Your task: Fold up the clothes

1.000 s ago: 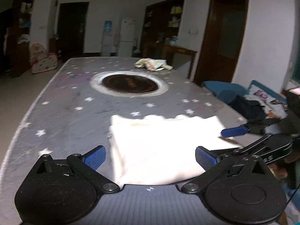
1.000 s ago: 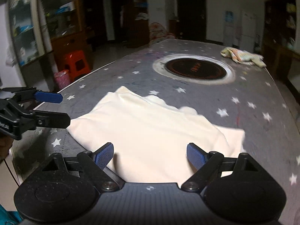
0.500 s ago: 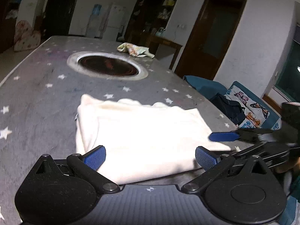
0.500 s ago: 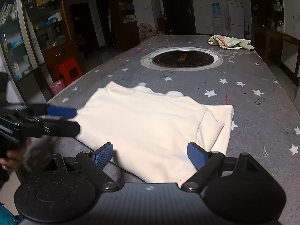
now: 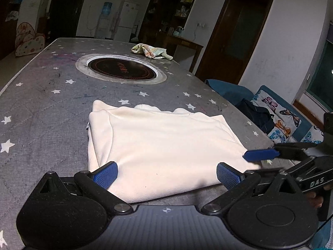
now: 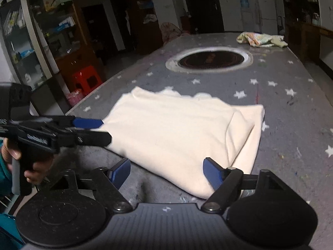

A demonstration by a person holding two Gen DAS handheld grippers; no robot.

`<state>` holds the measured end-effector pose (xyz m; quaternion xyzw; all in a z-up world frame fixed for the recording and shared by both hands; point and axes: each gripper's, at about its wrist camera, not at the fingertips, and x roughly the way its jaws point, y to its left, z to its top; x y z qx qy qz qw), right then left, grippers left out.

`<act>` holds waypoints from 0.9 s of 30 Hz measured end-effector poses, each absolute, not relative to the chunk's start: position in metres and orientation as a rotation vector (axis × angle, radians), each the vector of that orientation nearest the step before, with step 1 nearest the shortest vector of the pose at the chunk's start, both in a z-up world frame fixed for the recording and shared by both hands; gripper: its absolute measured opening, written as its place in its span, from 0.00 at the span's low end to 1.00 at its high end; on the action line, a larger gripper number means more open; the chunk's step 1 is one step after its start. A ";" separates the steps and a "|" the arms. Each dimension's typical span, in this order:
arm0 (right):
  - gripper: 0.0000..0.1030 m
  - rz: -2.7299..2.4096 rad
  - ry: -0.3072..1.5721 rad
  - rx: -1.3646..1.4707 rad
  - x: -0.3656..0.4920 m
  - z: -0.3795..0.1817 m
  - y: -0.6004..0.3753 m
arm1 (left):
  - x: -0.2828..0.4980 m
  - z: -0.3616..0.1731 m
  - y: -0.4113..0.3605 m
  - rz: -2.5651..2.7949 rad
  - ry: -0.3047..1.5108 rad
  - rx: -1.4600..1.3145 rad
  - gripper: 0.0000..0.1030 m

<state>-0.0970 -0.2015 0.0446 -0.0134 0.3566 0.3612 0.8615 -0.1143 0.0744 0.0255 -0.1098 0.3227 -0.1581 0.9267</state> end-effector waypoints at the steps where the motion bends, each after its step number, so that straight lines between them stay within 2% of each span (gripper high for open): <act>1: 0.75 0.764 0.740 -0.028 -0.098 0.046 -0.201 | -0.114 0.025 0.074 -0.323 0.662 -0.224 1.00; 9: 0.69 0.771 0.791 -0.023 -0.094 0.036 -0.204 | -0.114 0.025 0.073 -0.322 0.670 -0.208 1.00; 17: 0.69 0.761 0.692 -0.023 -0.069 0.061 -0.203 | -0.114 0.024 0.072 -0.316 0.672 -0.202 1.00; 27: 0.69 0.680 0.737 -0.019 -0.010 0.036 -0.194 | -0.113 0.024 0.072 -0.321 0.674 -0.192 1.00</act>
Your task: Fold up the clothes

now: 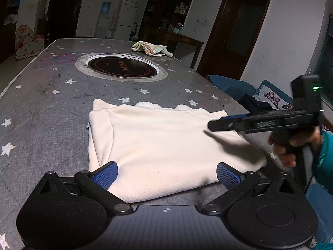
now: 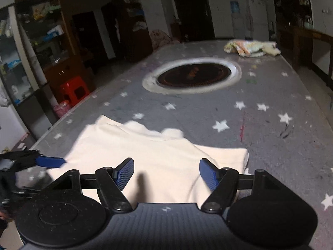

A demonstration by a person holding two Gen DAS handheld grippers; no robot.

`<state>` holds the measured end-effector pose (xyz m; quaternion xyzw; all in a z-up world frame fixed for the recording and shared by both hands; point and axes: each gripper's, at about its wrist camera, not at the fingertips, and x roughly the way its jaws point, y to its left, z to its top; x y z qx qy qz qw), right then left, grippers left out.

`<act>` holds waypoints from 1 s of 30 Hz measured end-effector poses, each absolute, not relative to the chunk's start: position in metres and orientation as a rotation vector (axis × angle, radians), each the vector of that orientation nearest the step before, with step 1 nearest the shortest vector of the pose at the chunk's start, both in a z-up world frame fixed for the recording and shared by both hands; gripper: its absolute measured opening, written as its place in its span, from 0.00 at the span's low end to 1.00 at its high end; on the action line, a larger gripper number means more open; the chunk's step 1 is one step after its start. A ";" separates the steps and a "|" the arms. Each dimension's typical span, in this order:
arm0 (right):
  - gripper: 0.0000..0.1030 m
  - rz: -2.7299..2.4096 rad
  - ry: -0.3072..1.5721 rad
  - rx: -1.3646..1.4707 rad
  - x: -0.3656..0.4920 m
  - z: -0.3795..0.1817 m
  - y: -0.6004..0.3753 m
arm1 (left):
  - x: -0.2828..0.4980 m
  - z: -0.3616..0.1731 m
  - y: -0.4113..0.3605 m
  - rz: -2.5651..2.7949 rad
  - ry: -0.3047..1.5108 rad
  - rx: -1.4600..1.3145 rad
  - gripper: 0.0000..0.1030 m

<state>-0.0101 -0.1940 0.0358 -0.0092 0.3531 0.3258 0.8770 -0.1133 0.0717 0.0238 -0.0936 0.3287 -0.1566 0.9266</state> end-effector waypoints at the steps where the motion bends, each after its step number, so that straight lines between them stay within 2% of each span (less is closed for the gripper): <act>1: 0.69 0.673 0.744 -0.025 -0.008 0.033 -0.194 | -0.113 0.024 0.072 -0.323 0.674 -0.193 1.00; 8: 0.69 0.690 0.697 -0.158 -0.021 0.045 -0.179 | -0.118 0.039 0.078 -0.315 0.638 -0.176 1.00; 17: 0.68 0.912 0.605 -0.360 -0.067 0.068 -0.122 | -0.117 0.043 0.134 -0.138 0.648 -0.313 0.99; 26: 0.50 1.129 0.532 -0.614 -0.114 0.053 -0.047 | -0.114 0.047 0.165 -0.068 0.656 -0.444 0.98; 30: 0.47 1.143 0.529 -0.641 -0.117 0.047 -0.031 | -0.110 0.046 0.170 -0.080 0.668 -0.509 0.97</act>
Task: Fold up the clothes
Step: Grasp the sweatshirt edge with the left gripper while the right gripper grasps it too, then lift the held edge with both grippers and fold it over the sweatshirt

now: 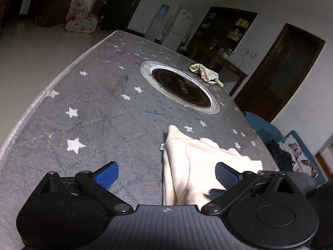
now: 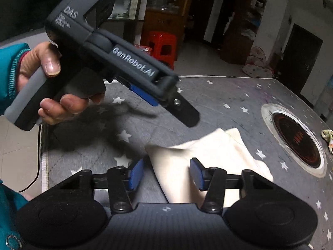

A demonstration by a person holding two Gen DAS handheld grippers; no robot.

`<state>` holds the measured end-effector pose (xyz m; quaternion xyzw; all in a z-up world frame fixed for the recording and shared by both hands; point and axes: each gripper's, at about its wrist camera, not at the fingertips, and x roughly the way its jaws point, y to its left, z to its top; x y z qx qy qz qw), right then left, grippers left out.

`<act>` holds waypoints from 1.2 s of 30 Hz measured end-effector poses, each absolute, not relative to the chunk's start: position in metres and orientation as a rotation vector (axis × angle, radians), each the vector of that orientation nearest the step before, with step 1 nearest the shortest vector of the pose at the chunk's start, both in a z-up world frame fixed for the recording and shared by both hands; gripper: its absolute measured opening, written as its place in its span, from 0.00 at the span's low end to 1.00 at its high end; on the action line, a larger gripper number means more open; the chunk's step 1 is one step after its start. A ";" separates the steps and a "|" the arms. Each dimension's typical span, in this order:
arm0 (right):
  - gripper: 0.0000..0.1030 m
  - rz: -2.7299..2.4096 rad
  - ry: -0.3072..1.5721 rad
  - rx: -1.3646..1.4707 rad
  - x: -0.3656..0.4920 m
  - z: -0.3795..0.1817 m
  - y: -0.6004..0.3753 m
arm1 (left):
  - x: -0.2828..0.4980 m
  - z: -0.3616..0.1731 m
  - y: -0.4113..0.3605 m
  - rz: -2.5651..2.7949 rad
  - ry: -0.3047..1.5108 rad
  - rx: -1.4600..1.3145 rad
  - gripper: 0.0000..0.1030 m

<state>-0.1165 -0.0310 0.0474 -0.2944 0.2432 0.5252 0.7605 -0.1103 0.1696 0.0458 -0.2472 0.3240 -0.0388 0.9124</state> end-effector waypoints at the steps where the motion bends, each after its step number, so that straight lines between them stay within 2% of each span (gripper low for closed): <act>1: 0.46 1.147 0.527 -0.650 -0.118 0.046 -0.029 | -0.109 0.046 0.171 -0.084 0.671 -0.533 0.97; 4: 0.44 1.150 0.510 -0.688 -0.122 0.041 -0.023 | -0.106 0.045 0.173 -0.102 0.680 -0.598 0.97; 12: 0.14 1.115 0.508 -0.643 -0.119 0.040 -0.021 | -0.097 0.042 0.165 -0.137 0.713 -0.677 0.97; 26: 0.10 1.108 0.574 -0.312 -0.089 0.074 -0.066 | -0.074 0.023 0.164 -0.151 0.786 -0.909 0.96; 30: 0.10 1.114 0.573 -0.283 -0.091 0.079 -0.074 | -0.064 0.014 0.157 -0.191 0.815 -0.945 0.84; 32: 0.10 1.120 0.574 -0.277 -0.092 0.078 -0.076 | -0.060 0.009 0.153 -0.205 0.829 -0.952 0.70; 33: 0.10 1.124 0.576 -0.275 -0.092 0.077 -0.076 | -0.059 0.007 0.152 -0.211 0.834 -0.958 0.66; 35: 0.10 1.132 0.582 -0.276 -0.094 0.075 -0.077 | -0.058 0.003 0.150 -0.213 0.840 -0.962 0.50; 36: 0.10 1.136 0.584 -0.276 -0.096 0.074 -0.077 | -0.058 0.001 0.149 -0.210 0.841 -0.964 0.46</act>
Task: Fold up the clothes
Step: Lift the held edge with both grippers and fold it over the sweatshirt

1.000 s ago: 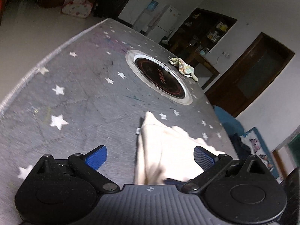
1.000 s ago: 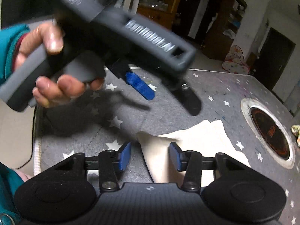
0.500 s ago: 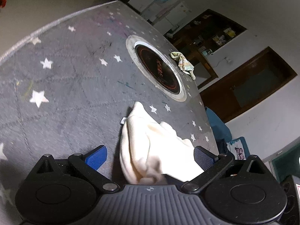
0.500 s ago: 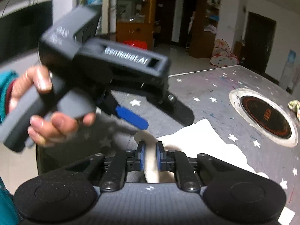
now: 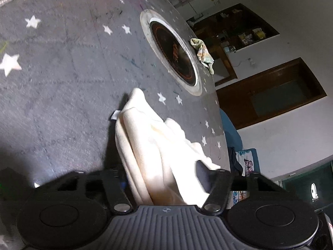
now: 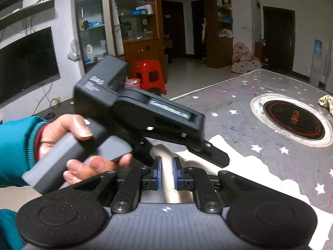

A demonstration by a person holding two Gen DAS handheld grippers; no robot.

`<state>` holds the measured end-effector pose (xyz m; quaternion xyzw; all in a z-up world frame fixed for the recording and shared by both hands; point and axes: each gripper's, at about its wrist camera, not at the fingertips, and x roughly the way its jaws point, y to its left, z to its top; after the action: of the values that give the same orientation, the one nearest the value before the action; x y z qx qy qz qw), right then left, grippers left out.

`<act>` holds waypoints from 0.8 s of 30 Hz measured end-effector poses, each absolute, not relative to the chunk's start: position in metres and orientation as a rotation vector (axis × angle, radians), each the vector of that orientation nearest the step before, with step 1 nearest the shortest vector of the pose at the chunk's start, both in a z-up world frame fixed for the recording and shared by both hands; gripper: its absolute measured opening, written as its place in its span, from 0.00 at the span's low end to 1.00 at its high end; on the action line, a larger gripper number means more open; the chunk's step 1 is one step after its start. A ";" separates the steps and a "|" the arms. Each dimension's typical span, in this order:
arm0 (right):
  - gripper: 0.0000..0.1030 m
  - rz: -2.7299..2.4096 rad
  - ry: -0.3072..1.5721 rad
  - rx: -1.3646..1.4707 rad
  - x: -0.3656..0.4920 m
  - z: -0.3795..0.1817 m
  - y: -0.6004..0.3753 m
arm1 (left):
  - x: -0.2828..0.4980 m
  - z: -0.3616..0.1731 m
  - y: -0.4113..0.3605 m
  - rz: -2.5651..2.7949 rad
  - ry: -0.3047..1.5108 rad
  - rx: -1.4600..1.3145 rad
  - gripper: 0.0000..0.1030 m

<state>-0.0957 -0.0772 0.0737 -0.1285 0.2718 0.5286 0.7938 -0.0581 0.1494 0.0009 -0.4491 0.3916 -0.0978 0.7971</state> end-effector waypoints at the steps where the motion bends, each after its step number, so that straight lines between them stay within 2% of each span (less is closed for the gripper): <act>1: 0.10 1.141 0.587 -0.277 -0.097 0.073 -0.078 | -0.058 -0.001 0.150 -0.207 0.842 -0.965 0.38; 2: 0.10 1.145 0.590 -0.277 -0.098 0.072 -0.078 | -0.058 -0.002 0.150 -0.203 0.844 -0.964 0.31; 5: 0.12 1.146 0.596 -0.272 -0.099 0.070 -0.082 | -0.058 -0.004 0.150 -0.195 0.842 -0.945 0.22; 16: 0.25 0.885 0.621 -0.179 -0.072 0.069 -0.150 | -0.059 0.001 0.142 -0.185 0.826 -0.851 0.21; 19: 0.37 0.742 0.640 -0.149 -0.051 0.060 -0.177 | -0.059 0.004 0.138 -0.179 0.822 -0.811 0.21; 24: 0.39 0.572 0.696 -0.044 -0.021 0.043 -0.218 | -0.058 0.010 0.130 -0.168 0.818 -0.735 0.21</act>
<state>-0.0207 -0.2185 0.0427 -0.0212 0.3364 0.2764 0.9000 -0.0580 0.1302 0.0100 -0.3490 0.3883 -0.0797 0.8492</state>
